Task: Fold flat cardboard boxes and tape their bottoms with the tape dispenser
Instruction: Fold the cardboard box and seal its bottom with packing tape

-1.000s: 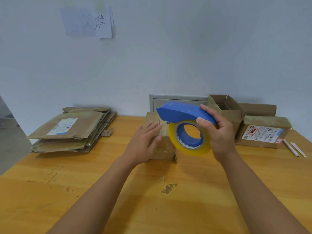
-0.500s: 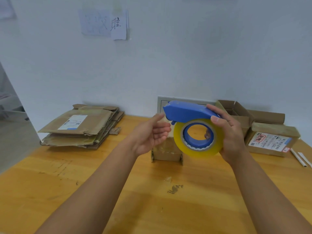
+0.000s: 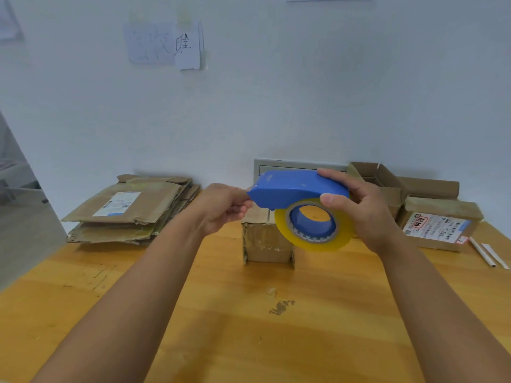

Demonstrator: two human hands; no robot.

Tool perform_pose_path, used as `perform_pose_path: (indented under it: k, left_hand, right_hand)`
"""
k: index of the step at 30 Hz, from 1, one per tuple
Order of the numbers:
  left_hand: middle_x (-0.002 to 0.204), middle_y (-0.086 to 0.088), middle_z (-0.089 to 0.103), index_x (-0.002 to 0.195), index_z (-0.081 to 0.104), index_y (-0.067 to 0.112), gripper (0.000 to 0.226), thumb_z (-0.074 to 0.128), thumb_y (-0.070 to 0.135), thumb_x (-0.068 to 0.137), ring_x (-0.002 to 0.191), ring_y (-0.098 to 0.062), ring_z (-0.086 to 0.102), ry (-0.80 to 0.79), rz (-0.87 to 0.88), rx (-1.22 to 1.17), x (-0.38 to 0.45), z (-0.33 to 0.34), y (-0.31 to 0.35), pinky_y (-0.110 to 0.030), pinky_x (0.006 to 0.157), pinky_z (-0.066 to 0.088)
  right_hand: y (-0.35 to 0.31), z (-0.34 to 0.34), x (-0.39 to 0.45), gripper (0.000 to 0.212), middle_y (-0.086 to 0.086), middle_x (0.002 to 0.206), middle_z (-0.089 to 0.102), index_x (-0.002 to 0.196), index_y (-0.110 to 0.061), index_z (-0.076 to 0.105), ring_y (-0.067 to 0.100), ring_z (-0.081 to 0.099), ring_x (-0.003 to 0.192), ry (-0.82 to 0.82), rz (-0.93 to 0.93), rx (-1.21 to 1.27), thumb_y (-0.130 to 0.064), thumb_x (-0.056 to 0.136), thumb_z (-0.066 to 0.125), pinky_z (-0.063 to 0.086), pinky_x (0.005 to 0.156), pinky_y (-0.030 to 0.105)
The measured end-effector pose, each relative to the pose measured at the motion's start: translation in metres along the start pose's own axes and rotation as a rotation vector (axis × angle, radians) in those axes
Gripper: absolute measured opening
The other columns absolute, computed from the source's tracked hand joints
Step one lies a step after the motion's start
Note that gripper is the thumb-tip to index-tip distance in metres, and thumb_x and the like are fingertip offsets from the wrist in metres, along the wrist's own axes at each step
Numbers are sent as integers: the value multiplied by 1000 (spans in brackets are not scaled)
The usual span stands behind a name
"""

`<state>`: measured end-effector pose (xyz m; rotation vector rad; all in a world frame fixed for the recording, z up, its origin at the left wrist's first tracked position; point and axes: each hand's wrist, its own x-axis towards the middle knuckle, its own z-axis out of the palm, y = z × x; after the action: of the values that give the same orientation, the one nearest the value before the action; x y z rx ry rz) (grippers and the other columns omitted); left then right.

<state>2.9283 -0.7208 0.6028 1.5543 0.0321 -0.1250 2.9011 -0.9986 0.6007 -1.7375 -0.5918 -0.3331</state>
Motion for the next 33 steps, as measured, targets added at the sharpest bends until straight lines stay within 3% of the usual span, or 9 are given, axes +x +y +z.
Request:
perform_pose_path:
  k: [3, 7, 15, 20, 25, 30, 33]
  left_hand:
    - [64, 1, 64, 91, 70, 4, 16, 65, 19, 95, 52, -4, 54, 74, -6, 74, 2, -18, -7, -17, 51, 50]
    - [64, 1, 64, 94, 70, 2, 20, 65, 21, 95, 52, -3, 55, 126, 2, 162, 2, -22, -20, -18, 52, 50]
    - [71, -6, 67, 88, 69, 8, 12, 67, 19, 94, 62, -11, 58, 267, 134, 359, 1, -5, -36, -20, 56, 51]
    - [69, -5, 67, 85, 68, 7, 16, 67, 20, 94, 61, -12, 57, 361, 232, 372, 3, -12, -38, -25, 61, 51]
    - [71, -4, 66, 87, 67, 10, 12, 64, 19, 94, 65, -15, 56, 381, 176, 352, 10, -10, -48, -28, 61, 48]
    - [71, -3, 66, 85, 66, 14, 15, 64, 24, 95, 64, -14, 54, 394, 132, 304, 13, -2, -59, -27, 59, 46]
    - [72, -3, 66, 83, 65, 14, 14, 65, 22, 95, 62, -14, 53, 403, 122, 288, 15, 4, -61, -26, 56, 45]
  right_hand:
    - [1, -16, 0, 43, -18, 119, 68, 116, -48, 70, 8, 65, 110, 0, 24, -23, -51, 73, 72, 53, 85, 21]
    - [6, -29, -2, 39, -23, 114, 68, 119, -49, 67, 3, 65, 105, -109, 80, -113, -44, 80, 69, 51, 80, 14]
    - [7, -42, 5, 46, -41, 111, 60, 129, -56, 55, -11, 58, 105, -228, 126, -325, -62, 84, 62, 43, 81, 16]
    - [9, -55, 5, 40, -29, 116, 65, 124, -57, 60, -2, 62, 107, -204, 132, -287, -56, 84, 60, 47, 83, 19]
    - [14, -57, 6, 37, -30, 118, 64, 119, -51, 65, -3, 60, 110, -175, 139, -272, -50, 83, 63, 44, 86, 17]
    - [18, -54, 10, 32, -33, 105, 65, 109, -51, 68, -9, 61, 98, -95, 152, -277, -43, 78, 63, 44, 75, 9]
    - [24, -54, 9, 33, -27, 105, 65, 109, -48, 68, -9, 60, 94, -68, 167, -281, -41, 77, 61, 43, 74, 13]
